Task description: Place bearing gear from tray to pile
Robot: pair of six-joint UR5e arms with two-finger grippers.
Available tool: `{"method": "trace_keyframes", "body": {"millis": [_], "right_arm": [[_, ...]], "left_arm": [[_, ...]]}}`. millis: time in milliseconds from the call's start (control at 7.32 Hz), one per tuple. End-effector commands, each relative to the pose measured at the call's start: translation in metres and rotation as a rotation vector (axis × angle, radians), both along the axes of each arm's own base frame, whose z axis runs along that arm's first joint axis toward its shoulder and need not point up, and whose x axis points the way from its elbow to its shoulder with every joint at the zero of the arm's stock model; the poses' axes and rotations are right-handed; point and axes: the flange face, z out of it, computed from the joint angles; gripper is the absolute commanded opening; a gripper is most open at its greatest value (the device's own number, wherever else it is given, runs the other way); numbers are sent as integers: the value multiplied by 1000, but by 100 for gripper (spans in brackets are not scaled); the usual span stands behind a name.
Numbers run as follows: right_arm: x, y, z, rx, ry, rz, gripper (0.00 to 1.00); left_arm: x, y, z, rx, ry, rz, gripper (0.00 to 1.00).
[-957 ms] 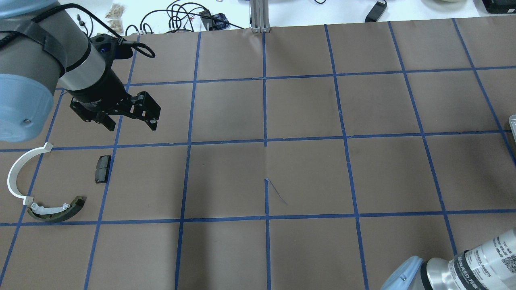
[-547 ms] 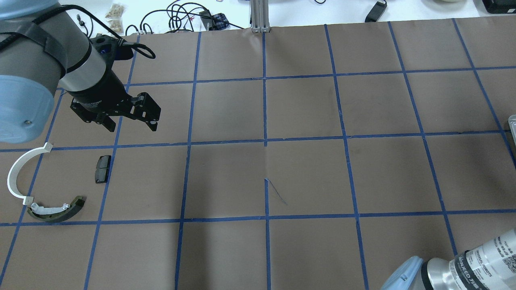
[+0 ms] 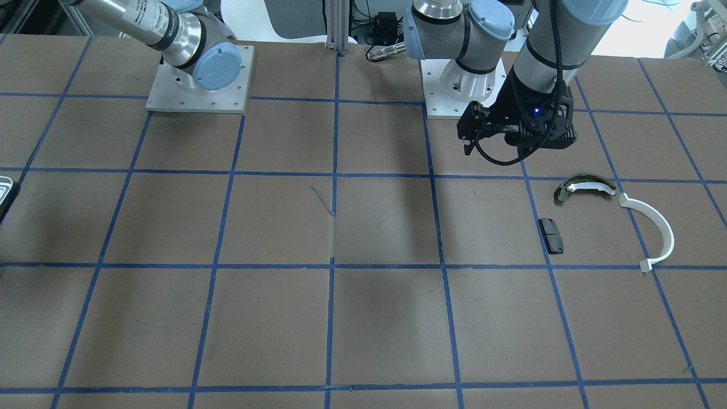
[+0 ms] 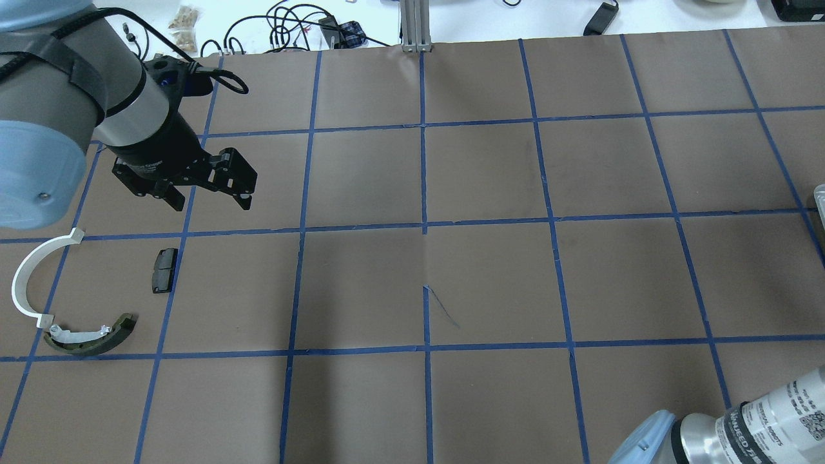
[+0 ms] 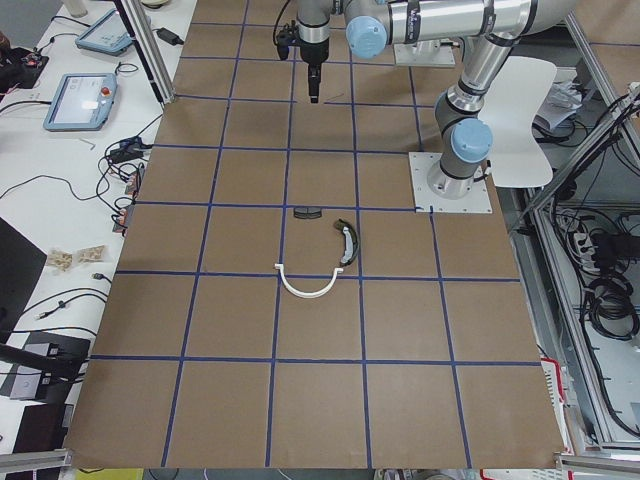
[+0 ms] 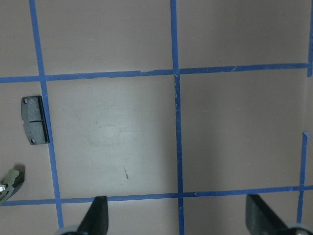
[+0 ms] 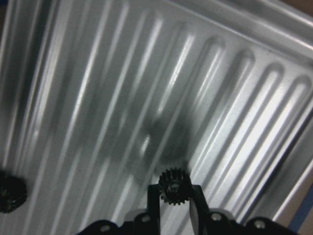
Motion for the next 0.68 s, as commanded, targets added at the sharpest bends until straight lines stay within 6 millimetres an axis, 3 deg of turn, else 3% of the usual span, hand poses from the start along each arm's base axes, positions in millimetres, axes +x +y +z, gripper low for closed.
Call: {"method": "trace_keyframes", "body": {"millis": [0, 273, 547], "right_arm": [[73, -40, 54, -41, 45, 55, 0], [217, -77, 105, -88, 62, 27, 0], [368, -81, 112, -64, 36, 6, 0]], "left_arm": [[1, -1, 0, 0, 0, 2, 100], [1, -1, 0, 0, 0, 2, 100], [4, -2, -1, 2, 2, 8, 100]]}}
